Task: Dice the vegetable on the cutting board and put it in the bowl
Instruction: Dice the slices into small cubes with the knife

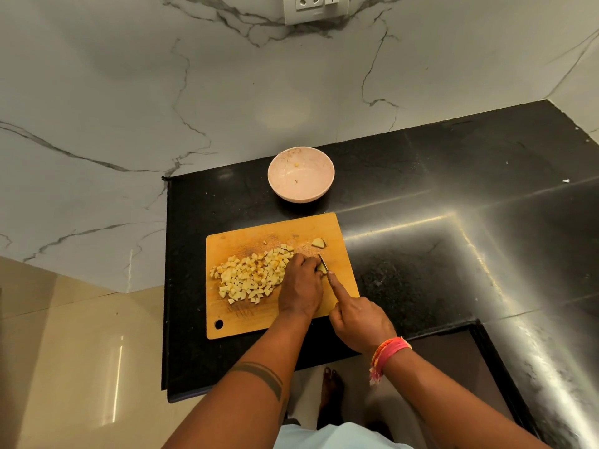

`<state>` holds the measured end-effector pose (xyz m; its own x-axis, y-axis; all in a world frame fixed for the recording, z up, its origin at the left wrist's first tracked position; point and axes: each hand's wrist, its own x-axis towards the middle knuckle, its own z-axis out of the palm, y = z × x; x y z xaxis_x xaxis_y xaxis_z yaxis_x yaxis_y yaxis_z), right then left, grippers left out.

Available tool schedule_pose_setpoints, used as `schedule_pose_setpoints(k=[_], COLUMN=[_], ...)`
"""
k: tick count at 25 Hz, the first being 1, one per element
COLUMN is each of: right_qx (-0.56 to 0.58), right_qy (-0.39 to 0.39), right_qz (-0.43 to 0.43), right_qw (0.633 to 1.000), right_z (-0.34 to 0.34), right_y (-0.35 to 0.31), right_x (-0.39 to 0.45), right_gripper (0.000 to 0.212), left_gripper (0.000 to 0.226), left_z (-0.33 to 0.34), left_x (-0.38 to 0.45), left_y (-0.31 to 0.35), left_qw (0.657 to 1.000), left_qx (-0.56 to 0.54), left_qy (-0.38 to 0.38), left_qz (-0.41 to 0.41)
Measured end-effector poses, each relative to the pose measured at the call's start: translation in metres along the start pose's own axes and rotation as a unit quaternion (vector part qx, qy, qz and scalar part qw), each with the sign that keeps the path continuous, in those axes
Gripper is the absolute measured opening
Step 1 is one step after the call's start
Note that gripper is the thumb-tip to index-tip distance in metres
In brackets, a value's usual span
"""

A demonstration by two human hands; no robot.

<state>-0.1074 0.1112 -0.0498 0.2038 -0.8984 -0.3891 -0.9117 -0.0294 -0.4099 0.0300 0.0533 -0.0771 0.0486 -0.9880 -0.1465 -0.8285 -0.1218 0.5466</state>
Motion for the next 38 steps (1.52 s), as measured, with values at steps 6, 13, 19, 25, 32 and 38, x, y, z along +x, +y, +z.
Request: schedule_pose_setpoints(k=[6, 13, 19, 25, 32, 38], right_qx=[-0.012, 0.0, -0.017, -0.015, 0.02, -0.008], right_qy=[-0.005, -0.002, -0.014, -0.023, 0.002, -0.006], right_qz=[-0.002, -0.009, -0.02, -0.013, -0.018, -0.016], right_qw=[1.0, 1.0, 1.0, 1.0, 1.0, 1.0], right_z=[0.011, 0.008, 0.0, 0.01, 0.009, 0.006], right_y=[0.008, 0.014, 0.003, 0.01, 0.02, 0.003], right_x=[-0.014, -0.029, 0.001, -0.023, -0.036, -0.007], right_gripper=[0.08, 0.076, 0.074, 0.079, 0.078, 0.076], left_gripper=[0.028, 0.023, 0.018, 0.018, 0.021, 0.015], left_z=[0.001, 0.002, 0.001, 0.002, 0.001, 0.0], left_x=[0.002, 0.0, 0.002, 0.003, -0.003, -0.002], left_y=[0.002, 0.006, 0.009, 0.008, 0.01, 0.007], left_qw=[1.0, 0.997, 0.994, 0.994, 0.992, 0.99], left_qx=[-0.011, -0.044, -0.061, -0.056, -0.06, -0.066], left_qy=[-0.008, 0.009, 0.014, 0.012, 0.033, 0.044], left_qz=[-0.026, -0.07, -0.094, -0.097, -0.105, -0.118])
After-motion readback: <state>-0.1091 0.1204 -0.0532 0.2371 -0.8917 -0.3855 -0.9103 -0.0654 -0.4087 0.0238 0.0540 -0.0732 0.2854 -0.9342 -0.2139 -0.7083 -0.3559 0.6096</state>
